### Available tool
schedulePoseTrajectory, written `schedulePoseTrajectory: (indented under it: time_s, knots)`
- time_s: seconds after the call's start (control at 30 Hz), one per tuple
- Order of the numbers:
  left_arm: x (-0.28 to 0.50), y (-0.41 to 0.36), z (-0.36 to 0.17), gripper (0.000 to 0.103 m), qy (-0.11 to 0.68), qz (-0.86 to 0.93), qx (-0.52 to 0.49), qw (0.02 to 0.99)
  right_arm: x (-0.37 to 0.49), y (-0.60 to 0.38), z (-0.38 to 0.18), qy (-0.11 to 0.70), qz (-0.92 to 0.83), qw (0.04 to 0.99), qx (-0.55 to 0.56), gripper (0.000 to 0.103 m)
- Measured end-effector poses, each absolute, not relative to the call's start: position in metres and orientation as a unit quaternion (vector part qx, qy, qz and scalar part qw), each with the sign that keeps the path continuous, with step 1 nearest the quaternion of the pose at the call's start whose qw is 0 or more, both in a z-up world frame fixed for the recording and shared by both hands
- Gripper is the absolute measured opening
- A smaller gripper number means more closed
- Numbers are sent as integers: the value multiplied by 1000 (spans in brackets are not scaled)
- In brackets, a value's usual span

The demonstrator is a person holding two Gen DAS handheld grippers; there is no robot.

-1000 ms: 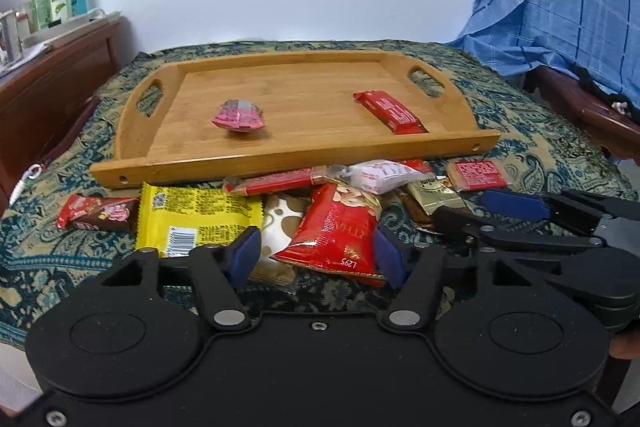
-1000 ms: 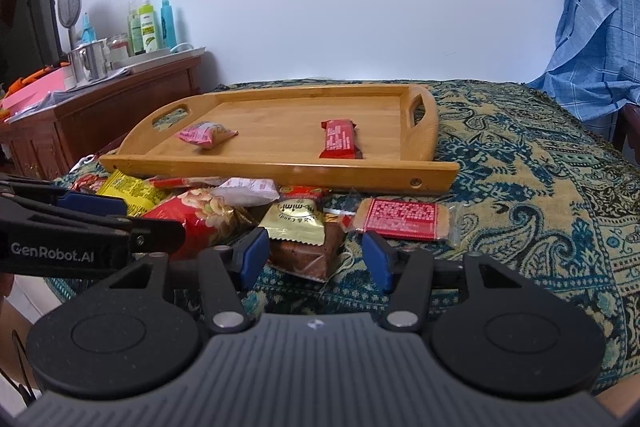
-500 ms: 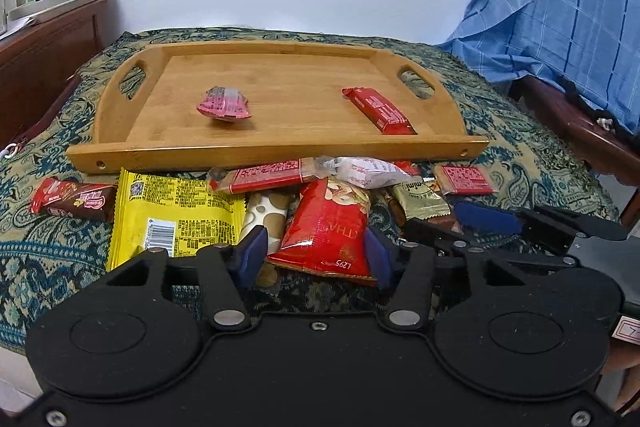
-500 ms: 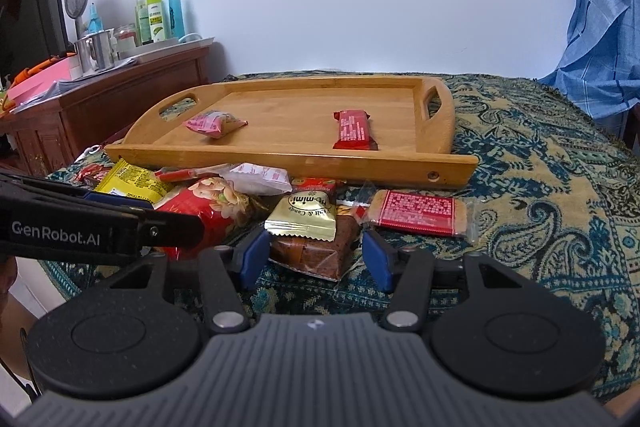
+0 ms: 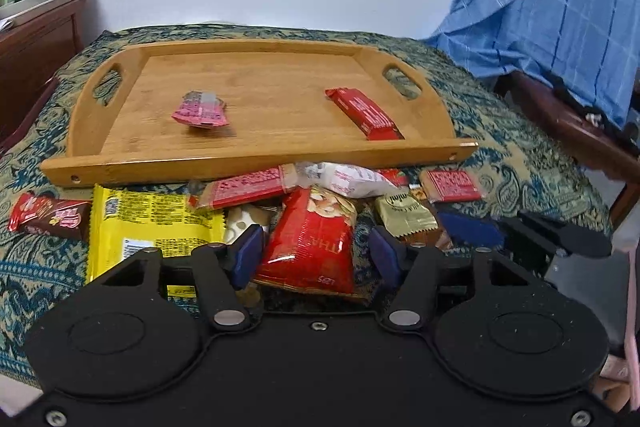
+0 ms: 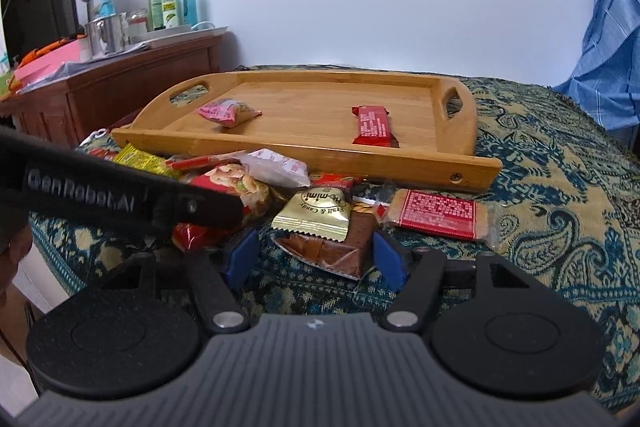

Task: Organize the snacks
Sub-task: 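Grasp the red nut bag with the left tool while the right tool grasps the brown cake pack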

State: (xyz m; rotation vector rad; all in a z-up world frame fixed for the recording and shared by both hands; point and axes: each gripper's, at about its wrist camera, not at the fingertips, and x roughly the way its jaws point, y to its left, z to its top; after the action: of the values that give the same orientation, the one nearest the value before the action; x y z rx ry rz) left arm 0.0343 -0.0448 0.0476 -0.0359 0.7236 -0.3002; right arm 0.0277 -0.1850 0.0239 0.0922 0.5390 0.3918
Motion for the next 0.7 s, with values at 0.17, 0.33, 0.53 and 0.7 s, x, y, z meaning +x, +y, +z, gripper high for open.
schedulePoseTrajectory:
  time_s: [0.17,0.33,0.53,0.7]
  knots:
    - [34,-52,45,42,353,-146,2,924,31,-188,24,265,187,944,62,73]
    - [33,-51,45,39,355,-134,-9,925,26,-188,24,262,184,946,55,55]
    - [27,-53,46,38,351,-126,-7,928,16,-198,26,271,180,942,75,51]
    - [21,-52,48,38,348,-124,-9,929,6,-201,27,276,182,941,73,51]
